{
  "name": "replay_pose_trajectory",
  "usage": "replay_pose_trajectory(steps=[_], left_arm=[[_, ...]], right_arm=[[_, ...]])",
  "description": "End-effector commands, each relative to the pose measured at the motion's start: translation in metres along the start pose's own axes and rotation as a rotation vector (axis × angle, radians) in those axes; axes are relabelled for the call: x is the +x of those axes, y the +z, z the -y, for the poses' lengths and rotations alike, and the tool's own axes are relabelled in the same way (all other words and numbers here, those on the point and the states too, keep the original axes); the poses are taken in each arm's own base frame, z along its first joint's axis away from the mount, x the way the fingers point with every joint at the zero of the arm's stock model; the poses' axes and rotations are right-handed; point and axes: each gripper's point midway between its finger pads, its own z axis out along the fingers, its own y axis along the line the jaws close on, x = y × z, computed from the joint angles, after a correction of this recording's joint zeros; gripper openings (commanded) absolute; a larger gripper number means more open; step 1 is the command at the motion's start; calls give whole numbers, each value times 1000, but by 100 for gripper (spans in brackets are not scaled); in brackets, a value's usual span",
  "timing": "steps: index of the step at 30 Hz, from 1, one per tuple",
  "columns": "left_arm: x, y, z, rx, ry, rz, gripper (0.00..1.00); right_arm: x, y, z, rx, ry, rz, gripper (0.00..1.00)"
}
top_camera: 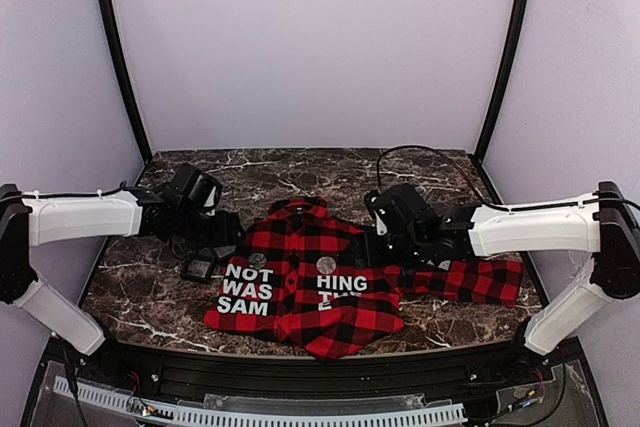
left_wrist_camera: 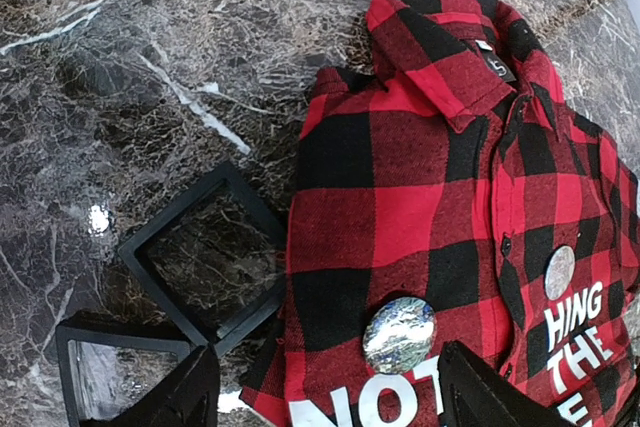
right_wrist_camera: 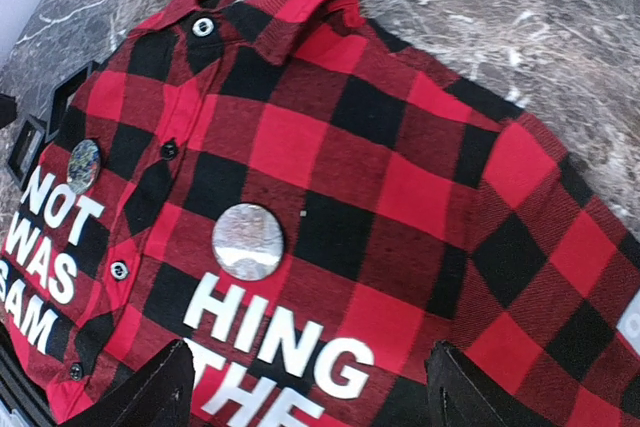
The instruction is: Remove the brooch from the garment
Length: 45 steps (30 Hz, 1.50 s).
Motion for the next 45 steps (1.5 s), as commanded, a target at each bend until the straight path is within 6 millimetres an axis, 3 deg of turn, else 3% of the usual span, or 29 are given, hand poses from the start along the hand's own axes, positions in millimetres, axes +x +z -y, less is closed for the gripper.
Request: replay_pose_trajectory(steps=[1, 9, 15, 23, 34, 41, 45], left_arm=[[12, 1, -11, -11, -41, -30, 71], [30, 10, -11, 25, -65, -77, 63], [37, 16, -6, 61, -83, -113, 62], [42, 27, -6, 58, -91, -131, 59], [56, 41, -15, 22, -78, -182, 57], [56, 43, -11, 46, -79, -184, 32], [56, 42, -10, 51, -80, -186, 20]], right_arm=[[-3, 9, -44, -110, -27, -1, 81], [40, 24, -111, -305, -143, -108, 82], [67, 34, -132, -352, -154, -175, 83], [84, 36, -128, -338, -121, -217, 82], [101, 13, -89, -225, -62, -246, 84], [119, 2, -76, -157, -73, -299, 85], [134, 2, -72, -125, -70, -330, 72]])
